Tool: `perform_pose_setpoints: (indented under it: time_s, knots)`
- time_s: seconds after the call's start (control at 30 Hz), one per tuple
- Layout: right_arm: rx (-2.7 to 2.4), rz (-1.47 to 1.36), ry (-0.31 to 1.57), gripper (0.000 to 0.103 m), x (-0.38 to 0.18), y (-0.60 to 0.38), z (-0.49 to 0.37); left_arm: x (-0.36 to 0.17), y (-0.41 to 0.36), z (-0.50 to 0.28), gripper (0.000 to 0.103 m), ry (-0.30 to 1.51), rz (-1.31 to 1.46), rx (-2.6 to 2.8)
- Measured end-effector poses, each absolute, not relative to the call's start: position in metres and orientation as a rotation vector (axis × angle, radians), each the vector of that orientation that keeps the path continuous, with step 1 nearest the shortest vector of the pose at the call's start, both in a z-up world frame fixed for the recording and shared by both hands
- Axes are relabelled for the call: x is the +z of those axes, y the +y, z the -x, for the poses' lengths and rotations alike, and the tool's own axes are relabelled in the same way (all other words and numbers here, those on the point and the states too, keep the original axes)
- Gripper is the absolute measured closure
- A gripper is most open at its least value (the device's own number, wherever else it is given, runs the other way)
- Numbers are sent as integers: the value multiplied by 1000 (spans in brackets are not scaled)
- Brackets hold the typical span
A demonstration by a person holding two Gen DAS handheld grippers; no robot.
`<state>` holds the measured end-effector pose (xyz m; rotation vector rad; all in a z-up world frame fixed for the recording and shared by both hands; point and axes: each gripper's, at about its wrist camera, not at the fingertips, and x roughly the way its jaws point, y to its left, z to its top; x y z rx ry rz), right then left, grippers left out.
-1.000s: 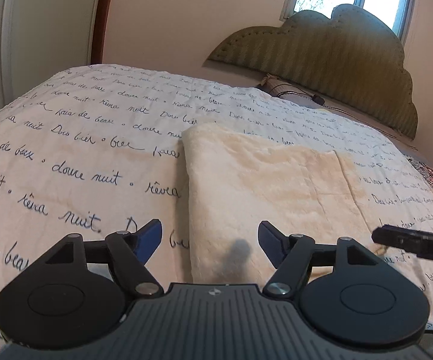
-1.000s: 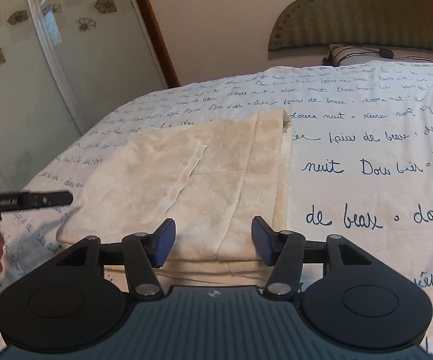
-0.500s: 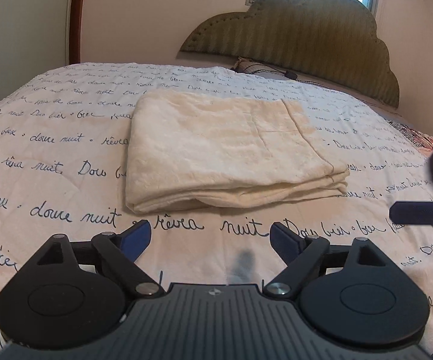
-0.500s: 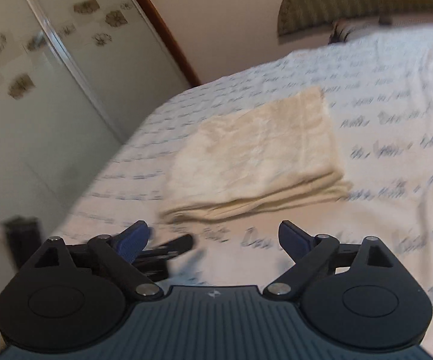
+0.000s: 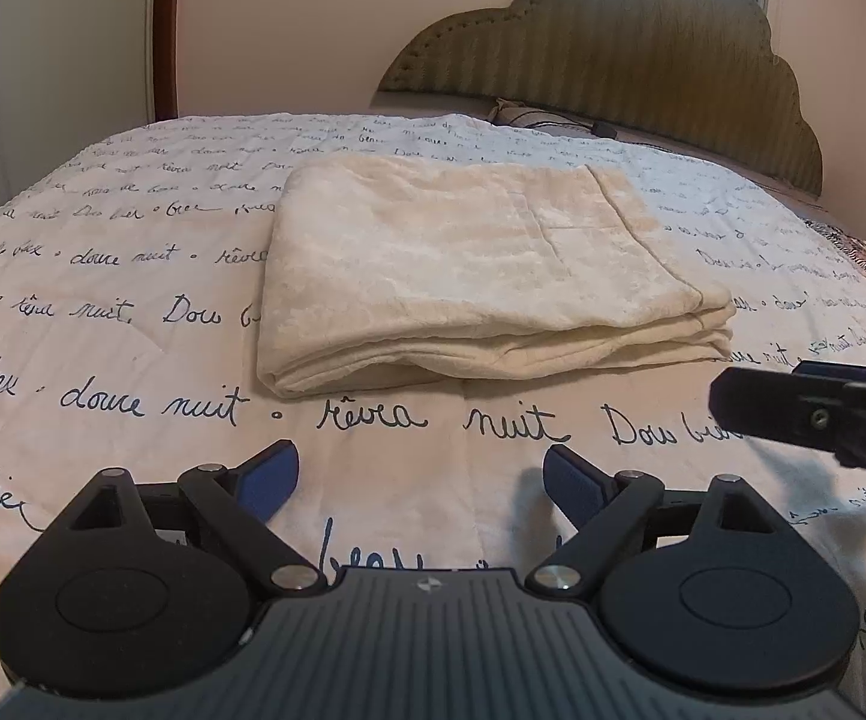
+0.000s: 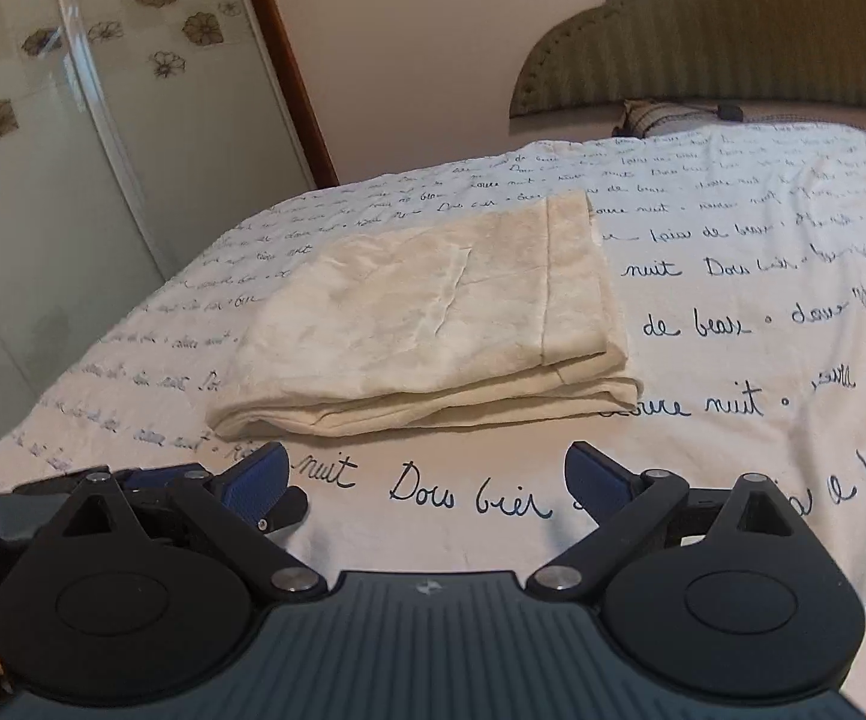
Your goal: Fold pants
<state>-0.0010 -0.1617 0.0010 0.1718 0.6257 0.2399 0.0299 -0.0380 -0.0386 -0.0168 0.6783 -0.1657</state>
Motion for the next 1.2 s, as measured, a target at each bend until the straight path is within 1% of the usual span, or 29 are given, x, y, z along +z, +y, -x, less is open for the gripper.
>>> perform_pose_setpoints:
  time_s: [0.07, 0.3, 0.6, 0.83, 1.03, 1.2]
  knots:
    - [215, -126, 627, 4, -4, -156, -1, -41, -40, -30, 8, 671, 2, -160]
    - [222, -139, 665, 4, -16, -148, -3, -51, -42, -34, 0, 676, -34, -133]
    - [207, -164, 675, 4, -22, -149, -2, -55, -43, -33, 0, 673, -50, -121]
    - [173, -116, 690, 4, -29, -153, 1, -53, -28, -31, 0, 658, 32, -78]
    - [186, -108, 702, 4, -35, -150, -1, -54, -35, -33, 0, 673, -19, -69]
    - [183, -107, 702, 3, -42, -150, -3, -55, -31, -33, 0, 673, -2, -76]
